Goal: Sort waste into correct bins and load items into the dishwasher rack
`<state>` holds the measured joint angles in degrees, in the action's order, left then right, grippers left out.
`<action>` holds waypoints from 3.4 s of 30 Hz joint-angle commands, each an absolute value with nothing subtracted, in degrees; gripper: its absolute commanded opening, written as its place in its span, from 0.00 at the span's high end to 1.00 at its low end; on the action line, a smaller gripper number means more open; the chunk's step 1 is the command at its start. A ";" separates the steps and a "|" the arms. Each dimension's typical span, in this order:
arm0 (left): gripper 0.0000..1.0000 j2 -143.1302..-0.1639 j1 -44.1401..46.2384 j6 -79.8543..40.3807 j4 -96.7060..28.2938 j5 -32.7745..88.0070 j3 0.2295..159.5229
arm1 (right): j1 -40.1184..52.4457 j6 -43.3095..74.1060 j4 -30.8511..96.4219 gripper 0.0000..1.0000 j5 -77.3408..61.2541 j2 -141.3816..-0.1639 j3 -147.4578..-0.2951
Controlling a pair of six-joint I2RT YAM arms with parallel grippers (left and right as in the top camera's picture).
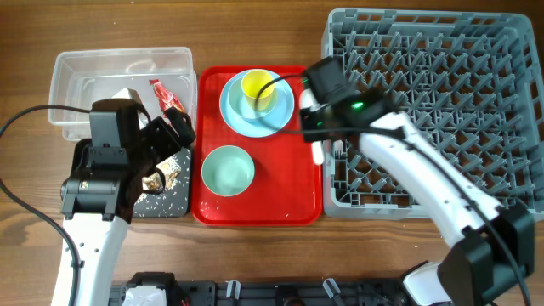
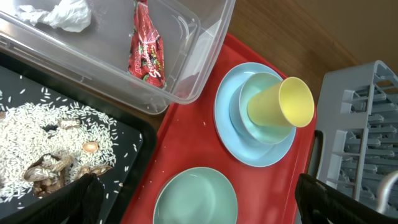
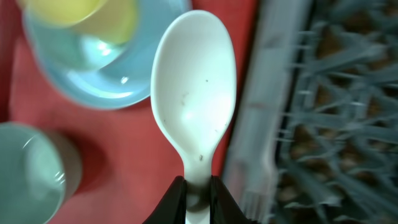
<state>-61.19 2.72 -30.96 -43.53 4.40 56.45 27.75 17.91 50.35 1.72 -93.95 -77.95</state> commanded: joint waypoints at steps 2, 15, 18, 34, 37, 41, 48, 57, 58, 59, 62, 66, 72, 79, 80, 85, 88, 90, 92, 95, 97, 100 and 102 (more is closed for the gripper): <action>0.00 -61.30 2.39 -30.92 -43.40 4.69 56.97 | 18.37 18.00 50.98 0.96 0.95 -93.21 -78.81; 0.00 -61.30 2.39 -30.92 -43.40 4.69 56.97 | 16.62 17.28 49.30 0.76 1.61 -93.43 -75.40; 0.00 -61.30 2.39 -30.92 -43.42 4.69 56.97 | 16.62 16.36 48.80 0.71 1.61 -93.43 -75.40; 0.00 -61.30 2.37 -28.97 -43.40 2.87 56.97 | 37.23 15.84 35.97 0.55 -22.33 -96.82 -76.07; 0.00 -61.30 2.37 -21.21 -45.28 -13.21 56.97 | 42.61 16.93 29.71 0.55 -23.18 -101.78 -76.07; 0.00 -61.30 0.49 -17.96 -52.12 -45.63 56.97 | 50.26 16.53 22.37 0.55 -19.86 -105.56 -76.07; 0.00 -61.30 -4.14 -18.02 -53.84 -45.67 56.97 | 55.92 16.73 20.91 0.56 -14.20 -111.31 -76.07; 0.00 -61.30 -4.14 -18.02 -53.87 -45.67 56.97 | 53.98 20.38 21.54 0.76 -11.64 -115.83 -76.09; 0.00 -61.30 -4.14 -18.02 -53.87 -45.67 56.97 | 53.04 21.76 22.15 0.76 -11.64 -115.70 -76.09; 0.00 -61.30 -4.14 -18.02 -53.87 -45.67 56.97 | 51.99 22.85 22.87 0.77 -11.64 -115.46 -76.09; 0.00 -61.30 -4.14 -18.02 -53.87 -45.67 56.97 | 50.26 23.09 24.99 0.78 -11.64 -114.37 -76.09; 0.00 -61.30 -4.14 -18.02 -53.87 -45.67 56.97 | 50.26 23.09 25.23 0.91 -11.64 -113.84 -76.09; 0.00 -61.30 -4.14 -18.02 -53.87 -45.67 56.97 | 47.24 22.55 25.54 0.96 -12.05 -93.21 -76.12; 0.00 -61.30 -4.14 -18.02 -53.87 -45.67 56.97 | 13.91 22.72 22.28 0.96 -41.67 -77.21 -76.12; 0.00 -61.30 -4.14 -18.02 -53.87 -45.67 56.97 | 9.47 22.74 20.88 0.96 -46.92 -78.30 -76.12; 0.00 -61.30 -4.14 -18.02 -53.87 -45.67 56.97 | -8.25 33.23 -1.45 0.96 -76.34 -93.95 -76.12; 0.00 -61.30 -4.14 -18.02 -53.87 -45.67 56.97 | -10.39 43.42 -19.20 0.96 -81.19 -106.78 -76.12; 0.00 -61.30 -4.14 -18.02 -53.87 -45.67 56.97 | -11.40 52.23 -32.80 0.96 -81.10 -115.44 -76.12; 0.00 -61.30 -4.14 -18.02 -53.87 -45.67 56.97 | -13.37 58.74 -43.68 0.96 -81.06 -122.56 -76.12; 0.00 -61.30 -4.14 -18.02 -53.87 -45.67 56.97 | -16.58 59.57 -45.10 0.96 -81.32 -128.55 -76.12; 0.00 -61.30 -4.14 -18.02 -53.87 -45.67 56.97 | -18.59 59.55 -45.01 0.91 -82.48 -129.93 -76.12; 0.00 -61.30 -4.14 -18.02 -53.87 -45.67 56.97 | -21.98 71.92 -58.65 0.60 -86.02 -129.75 -76.12; 0.00 -61.30 -4.14 -18.02 -53.87 -45.67 56.97 | -24.80 87.46 -76.66 0.35 -86.89 -129.75 -76.12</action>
